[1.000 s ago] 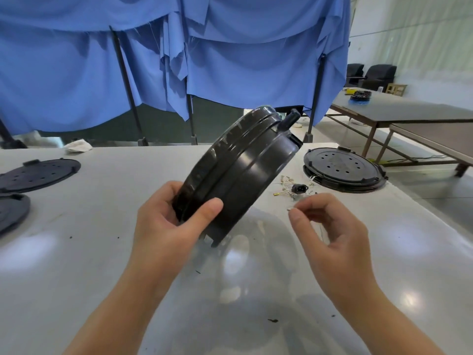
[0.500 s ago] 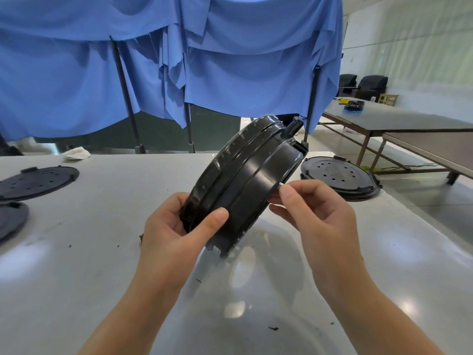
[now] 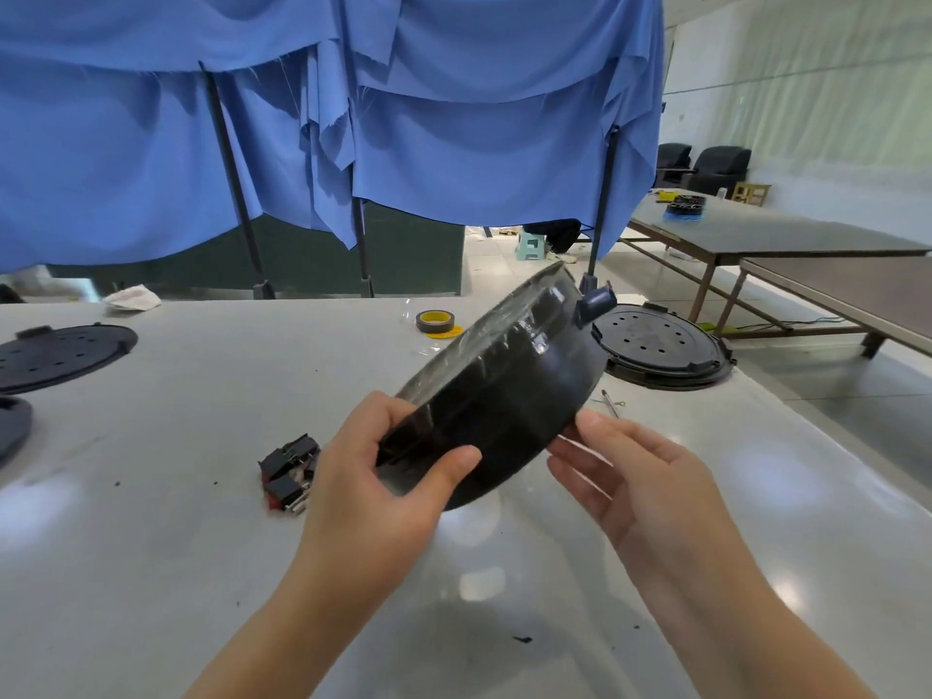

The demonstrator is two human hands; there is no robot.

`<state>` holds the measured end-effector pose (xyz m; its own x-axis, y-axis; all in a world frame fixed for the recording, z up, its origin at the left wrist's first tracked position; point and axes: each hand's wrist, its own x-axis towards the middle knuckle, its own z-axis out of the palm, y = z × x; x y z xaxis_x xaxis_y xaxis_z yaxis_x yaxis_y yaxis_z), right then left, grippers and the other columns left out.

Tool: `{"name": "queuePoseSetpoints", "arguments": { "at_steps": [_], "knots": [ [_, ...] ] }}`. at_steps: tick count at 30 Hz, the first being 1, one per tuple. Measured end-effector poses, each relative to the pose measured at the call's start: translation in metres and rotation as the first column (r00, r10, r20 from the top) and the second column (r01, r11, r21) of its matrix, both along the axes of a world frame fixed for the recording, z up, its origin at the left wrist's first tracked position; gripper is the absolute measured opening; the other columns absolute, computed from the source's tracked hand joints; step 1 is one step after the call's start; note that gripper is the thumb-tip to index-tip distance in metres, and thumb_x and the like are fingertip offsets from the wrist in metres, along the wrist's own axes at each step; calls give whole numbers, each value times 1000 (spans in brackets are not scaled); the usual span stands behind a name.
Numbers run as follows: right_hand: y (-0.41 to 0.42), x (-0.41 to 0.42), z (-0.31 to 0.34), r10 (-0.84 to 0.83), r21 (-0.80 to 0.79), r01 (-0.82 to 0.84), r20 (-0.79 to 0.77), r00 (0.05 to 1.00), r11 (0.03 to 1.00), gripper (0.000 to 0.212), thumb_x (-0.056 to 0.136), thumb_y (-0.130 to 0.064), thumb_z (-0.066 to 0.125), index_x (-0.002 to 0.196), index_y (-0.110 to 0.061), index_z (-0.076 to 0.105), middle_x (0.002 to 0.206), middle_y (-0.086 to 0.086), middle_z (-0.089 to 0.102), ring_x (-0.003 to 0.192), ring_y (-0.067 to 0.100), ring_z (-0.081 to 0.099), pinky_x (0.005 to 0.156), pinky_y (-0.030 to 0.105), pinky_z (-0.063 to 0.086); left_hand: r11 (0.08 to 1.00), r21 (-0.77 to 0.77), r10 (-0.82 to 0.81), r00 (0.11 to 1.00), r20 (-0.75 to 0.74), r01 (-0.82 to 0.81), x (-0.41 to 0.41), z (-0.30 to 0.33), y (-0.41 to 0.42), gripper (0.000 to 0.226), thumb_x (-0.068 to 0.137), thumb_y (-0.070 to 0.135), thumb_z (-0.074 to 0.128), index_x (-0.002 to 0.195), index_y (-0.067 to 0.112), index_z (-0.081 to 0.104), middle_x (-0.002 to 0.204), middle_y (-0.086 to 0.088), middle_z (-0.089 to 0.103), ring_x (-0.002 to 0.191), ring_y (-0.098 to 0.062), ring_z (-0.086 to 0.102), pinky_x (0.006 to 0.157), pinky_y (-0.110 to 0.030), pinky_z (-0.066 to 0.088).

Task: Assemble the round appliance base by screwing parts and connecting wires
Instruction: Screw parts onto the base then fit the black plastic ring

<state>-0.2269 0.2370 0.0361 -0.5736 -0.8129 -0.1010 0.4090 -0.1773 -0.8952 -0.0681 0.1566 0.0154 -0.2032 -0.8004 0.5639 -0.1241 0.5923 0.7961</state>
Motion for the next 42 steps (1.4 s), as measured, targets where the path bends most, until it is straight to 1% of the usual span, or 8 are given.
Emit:
{"name": "queuePoseSetpoints", "arguments": {
  "at_steps": [3,7,14,19,27,33,36,42],
  "knots": [
    [6,-6,-13,26,39,-32,149,988,999,14,87,-8,62,94,1,71,92,13,75,81,21,73,62,25,58,993,-120,-9,996,90,20,-5,-8,1,37,72,19,83,70,34,49,67,18,53,67,0,52,63,-6,37],
    [15,-11,-26,55,126,-100,318,946,987,23,89,-4,58,77,0,77,91,14,75,76,21,74,56,29,59,969,-231,-22,958,286,91,-6,-16,-7,32,72,26,78,74,34,48,74,15,50,72,-6,50,70,-16,35],
    [29,-11,-38,206,151,-386,642,738,910,52,70,-9,54,120,7,60,111,22,66,106,33,62,84,42,55,932,-267,-50,817,575,244,2,-23,-19,29,67,28,81,71,25,53,72,20,45,73,3,45,74,-26,34],
    [32,-2,-38,311,30,-506,756,576,862,47,76,-11,50,120,3,59,117,31,62,111,40,59,86,48,48,935,-290,1,815,579,205,12,-15,-26,47,60,63,72,62,24,45,63,16,44,67,1,42,74,-19,31],
    [30,12,-40,364,-124,-500,833,416,857,32,63,2,56,91,11,67,88,16,71,61,30,70,60,46,57,963,-226,20,801,598,145,13,-26,-33,66,73,84,37,57,20,38,61,8,41,69,-8,43,77,-20,28],
    [34,11,-43,380,-238,-403,867,323,884,48,65,0,52,112,2,60,81,13,70,57,30,69,57,45,58,959,-247,43,792,609,138,13,-30,-39,61,77,80,36,56,23,36,61,8,40,69,-8,43,76,-18,28],
    [37,5,-39,391,-249,-388,852,348,888,52,64,1,53,115,4,59,80,11,71,58,29,70,57,45,58,959,-244,39,790,612,142,13,-30,-38,63,75,82,35,56,22,38,61,8,41,69,-7,43,76,-18,28],
    [41,-5,-28,391,-42,-511,699,599,858,55,58,0,57,111,13,64,69,12,66,45,27,63,47,39,57,959,-245,41,784,620,144,14,-31,-37,64,75,83,34,57,22,40,62,9,42,70,-8,43,78,-20,30]
  ]
}}
